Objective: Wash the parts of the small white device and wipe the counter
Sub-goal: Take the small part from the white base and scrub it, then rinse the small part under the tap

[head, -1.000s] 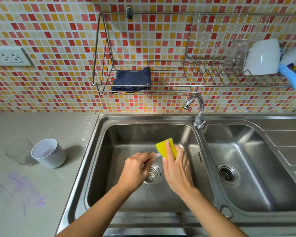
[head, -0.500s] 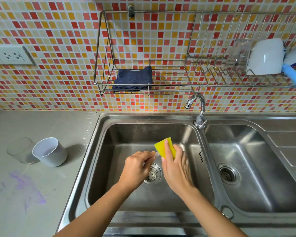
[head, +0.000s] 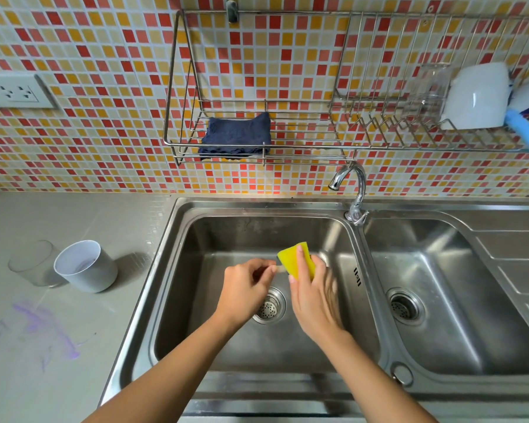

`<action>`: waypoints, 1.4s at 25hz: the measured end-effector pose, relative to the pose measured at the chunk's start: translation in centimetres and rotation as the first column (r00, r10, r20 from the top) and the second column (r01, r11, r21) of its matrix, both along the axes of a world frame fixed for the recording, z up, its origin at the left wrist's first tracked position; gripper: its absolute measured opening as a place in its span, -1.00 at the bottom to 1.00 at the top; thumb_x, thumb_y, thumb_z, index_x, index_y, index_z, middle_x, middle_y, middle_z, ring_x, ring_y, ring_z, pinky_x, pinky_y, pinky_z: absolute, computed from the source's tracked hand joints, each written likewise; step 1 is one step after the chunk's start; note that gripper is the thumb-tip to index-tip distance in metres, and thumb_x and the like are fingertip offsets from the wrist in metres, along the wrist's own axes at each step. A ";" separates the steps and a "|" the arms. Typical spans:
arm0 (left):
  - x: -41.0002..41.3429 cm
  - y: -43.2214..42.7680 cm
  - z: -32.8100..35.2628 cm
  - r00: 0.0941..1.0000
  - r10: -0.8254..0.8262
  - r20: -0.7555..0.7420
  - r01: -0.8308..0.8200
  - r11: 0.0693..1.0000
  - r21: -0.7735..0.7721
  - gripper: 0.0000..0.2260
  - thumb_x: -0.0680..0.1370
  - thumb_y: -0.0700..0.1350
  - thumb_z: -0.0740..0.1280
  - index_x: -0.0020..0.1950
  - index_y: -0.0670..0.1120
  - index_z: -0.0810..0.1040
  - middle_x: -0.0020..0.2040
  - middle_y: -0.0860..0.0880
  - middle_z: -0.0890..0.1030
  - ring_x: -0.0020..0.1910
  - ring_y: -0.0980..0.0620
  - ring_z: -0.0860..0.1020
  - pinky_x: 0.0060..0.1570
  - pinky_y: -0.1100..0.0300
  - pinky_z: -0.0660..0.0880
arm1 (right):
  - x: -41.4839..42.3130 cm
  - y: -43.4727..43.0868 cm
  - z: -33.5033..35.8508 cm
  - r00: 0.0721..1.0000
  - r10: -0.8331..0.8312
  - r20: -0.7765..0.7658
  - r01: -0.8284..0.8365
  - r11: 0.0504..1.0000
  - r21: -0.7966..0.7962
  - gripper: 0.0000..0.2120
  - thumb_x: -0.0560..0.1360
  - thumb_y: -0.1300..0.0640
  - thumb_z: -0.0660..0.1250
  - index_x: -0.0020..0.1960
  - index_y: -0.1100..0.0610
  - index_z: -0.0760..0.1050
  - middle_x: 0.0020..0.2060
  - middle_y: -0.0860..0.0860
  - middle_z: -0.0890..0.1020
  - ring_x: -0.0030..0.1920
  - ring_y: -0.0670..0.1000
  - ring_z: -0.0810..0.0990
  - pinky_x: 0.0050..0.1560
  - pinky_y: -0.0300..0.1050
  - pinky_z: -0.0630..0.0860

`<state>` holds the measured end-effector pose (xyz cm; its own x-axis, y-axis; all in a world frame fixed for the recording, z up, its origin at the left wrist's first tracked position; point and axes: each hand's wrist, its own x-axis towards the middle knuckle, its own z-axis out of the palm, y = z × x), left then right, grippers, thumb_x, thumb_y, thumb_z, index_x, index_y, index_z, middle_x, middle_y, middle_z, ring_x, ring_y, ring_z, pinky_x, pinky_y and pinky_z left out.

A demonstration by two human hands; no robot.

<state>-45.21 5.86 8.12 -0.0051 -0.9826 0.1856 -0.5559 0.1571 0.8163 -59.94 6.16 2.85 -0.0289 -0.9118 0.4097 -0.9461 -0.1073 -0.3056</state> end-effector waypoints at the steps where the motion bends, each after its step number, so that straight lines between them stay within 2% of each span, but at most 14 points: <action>1: -0.1 -0.3 0.1 1.000 0.004 0.012 -0.005 1.000 0.027 -0.85 0.53 -0.07 0.35 -0.06 -0.11 0.67 -0.29 -0.03 0.67 -0.34 0.10 0.56 -0.27 0.33 0.42 | -0.1 -0.2 0.1 0.999 -0.026 0.032 0.026 1.000 0.010 -0.45 0.48 0.00 0.07 0.42 0.19 0.22 0.12 0.19 0.42 -0.11 0.25 0.56 -0.15 0.03 0.54; 3: -0.2 -0.8 0.4 0.998 0.013 0.061 -0.017 0.998 0.055 -0.81 0.55 -0.04 0.32 -0.09 -0.12 0.65 -0.33 -0.05 0.63 -0.36 0.02 0.51 -0.33 0.32 0.35 | -0.5 -0.2 -0.1 0.995 -0.032 0.091 0.030 0.999 0.019 -0.46 0.49 0.00 0.07 0.42 0.18 0.20 0.10 0.20 0.45 -0.11 0.25 0.57 -0.14 0.04 0.54; 5: -0.3 -1.6 0.4 0.996 0.052 0.079 -0.059 0.994 0.094 -0.77 0.56 0.00 0.29 -0.16 -0.12 0.62 -0.33 -0.06 0.63 -0.32 -0.03 0.55 -0.26 0.24 0.40 | -0.4 0.1 -0.7 0.997 0.046 0.069 -0.044 0.999 -0.027 -0.47 0.50 0.00 0.06 0.43 0.17 0.18 0.13 0.16 0.37 -0.09 0.25 0.57 -0.12 0.04 0.55; 7: -0.5 -2.5 0.0 0.989 0.144 -0.023 -0.136 0.967 0.213 -0.71 0.56 0.03 0.27 -0.26 -0.11 0.58 -0.37 -0.05 0.61 -0.31 -0.06 0.56 -0.17 0.14 0.46 | 0.1 0.6 -0.8 0.996 0.074 0.053 -0.072 0.997 -0.035 -0.48 0.51 0.01 0.06 0.43 0.17 0.17 0.14 0.14 0.34 -0.08 0.23 0.56 -0.10 0.03 0.55; 10: -0.6 -3.2 -0.7 0.967 0.250 -0.045 -0.221 0.916 0.336 -0.68 0.57 0.04 0.24 -0.27 -0.11 0.59 -0.35 -0.09 0.62 -0.28 -0.08 0.56 -0.16 0.13 0.43 | -1.0 0.1 -1.6 0.999 -0.027 0.017 0.025 0.996 0.080 -0.48 0.49 0.02 0.10 0.41 0.20 0.25 0.09 0.19 0.47 -0.13 0.23 0.57 -0.17 0.02 0.53; 12: -0.4 -3.2 -1.0 0.978 0.209 -0.001 -0.196 0.918 0.344 -0.68 0.58 0.05 0.22 -0.24 -0.12 0.58 -0.34 -0.08 0.60 -0.27 -0.06 0.54 -0.22 0.16 0.39 | -3.0 -1.4 -2.2 0.979 -0.151 0.139 0.121 0.971 0.205 -0.47 0.53 0.08 0.19 0.45 0.23 0.20 0.09 0.24 0.48 -0.05 0.29 0.55 -0.08 0.09 0.51; 14: -0.3 -3.3 -1.2 0.989 0.146 0.018 -0.143 0.921 0.362 -0.65 0.59 0.06 0.20 -0.22 -0.15 0.57 -0.38 -0.01 0.56 -0.29 -0.03 0.51 -0.24 0.16 0.38 | -5.9 -3.2 -2.7 0.926 -0.251 0.281 0.150 0.930 0.337 -0.45 0.53 0.12 0.23 0.45 0.26 0.18 0.19 0.28 0.40 0.09 0.33 0.49 0.07 0.09 0.43; 16: -0.4 -3.7 -1.6 0.992 0.116 -0.046 -0.088 0.912 0.402 -0.63 0.59 0.08 0.18 -0.19 -0.17 0.56 -0.37 0.01 0.57 -0.31 -0.01 0.52 -0.17 0.10 0.45 | -8.6 -5.3 -2.7 0.870 -0.324 0.372 0.173 0.906 0.386 -0.52 0.53 0.16 0.25 0.41 0.26 0.26 0.32 0.29 0.26 0.17 0.34 0.46 0.20 0.02 0.36; 20: -0.5 -4.7 -1.7 0.983 0.085 -0.163 -0.002 0.892 0.452 -0.63 0.57 0.10 0.22 -0.18 -0.18 0.55 -0.33 -0.03 0.66 -0.25 -0.04 0.64 -0.08 0.07 0.54 | -12.0 -10.3 -0.5 0.853 -0.329 0.406 0.116 0.877 0.466 -0.46 0.55 0.10 0.21 0.48 0.16 0.15 0.51 0.19 -0.11 0.41 0.25 0.26 0.40 -0.03 0.17; 22: -0.3 -5.3 -1.5 0.982 0.059 -0.177 0.028 0.890 0.456 -0.62 0.56 0.10 0.25 -0.17 -0.21 0.54 -0.32 -0.04 0.67 -0.23 -0.08 0.66 -0.11 0.07 0.55 | -12.7 -12.7 0.2 0.879 -0.297 0.372 0.093 0.873 0.478 -0.41 0.55 0.08 0.21 0.51 0.15 0.06 0.52 0.12 -0.14 0.47 0.19 0.15 0.41 -0.02 0.14; 27: 0.1 -6.2 -1.4 0.979 0.076 -0.189 0.029 0.866 0.500 -0.69 0.58 0.05 0.24 -0.17 -0.18 0.46 -0.24 -0.12 0.69 -0.26 0.03 0.67 -0.32 0.29 0.51 | -13.2 -15.2 -1.4 0.953 -0.197 0.231 0.088 0.907 0.413 -0.37 0.53 0.11 0.24 0.49 0.25 0.07 0.50 0.12 0.04 0.43 0.21 0.21 0.39 0.05 0.23; 30: -0.3 -6.3 -1.9 0.982 0.067 -0.175 0.042 0.832 0.553 -0.73 0.59 0.05 0.22 -0.18 -0.12 0.39 -0.18 -0.12 0.70 -0.22 0.04 0.68 -0.37 0.34 0.47 | -12.7 -15.1 -2.8 0.987 -0.068 0.144 0.000 0.903 0.430 -0.37 0.53 0.09 0.21 0.49 0.26 0.05 0.52 0.12 0.00 0.49 0.17 0.07 0.47 0.04 0.10; 32: -0.6 -6.4 -2.3 0.983 0.049 -0.177 0.062 0.819 0.570 -0.74 0.60 0.03 0.21 -0.19 -0.11 0.35 -0.16 -0.10 0.71 -0.18 0.03 0.68 -0.32 0.30 0.48 | -12.5 -14.6 -3.2 0.979 -0.087 0.185 0.000 0.906 0.424 -0.40 0.54 0.08 0.20 0.50 0.20 0.07 0.52 0.12 -0.06 0.49 0.19 0.08 0.46 0.06 0.12; 35: -1.1 -6.6 -2.6 0.974 0.074 -0.213 0.064 0.813 0.578 -0.75 0.62 0.00 0.18 -0.17 -0.12 0.31 -0.18 -0.08 0.70 -0.20 0.00 0.65 -0.25 0.23 0.52 | -12.2 -12.6 -3.6 0.939 -0.166 0.302 0.052 0.935 0.351 -0.49 0.55 0.11 0.18 0.47 0.11 0.17 0.50 0.13 -0.09 0.39 0.26 0.27 0.34 0.10 0.28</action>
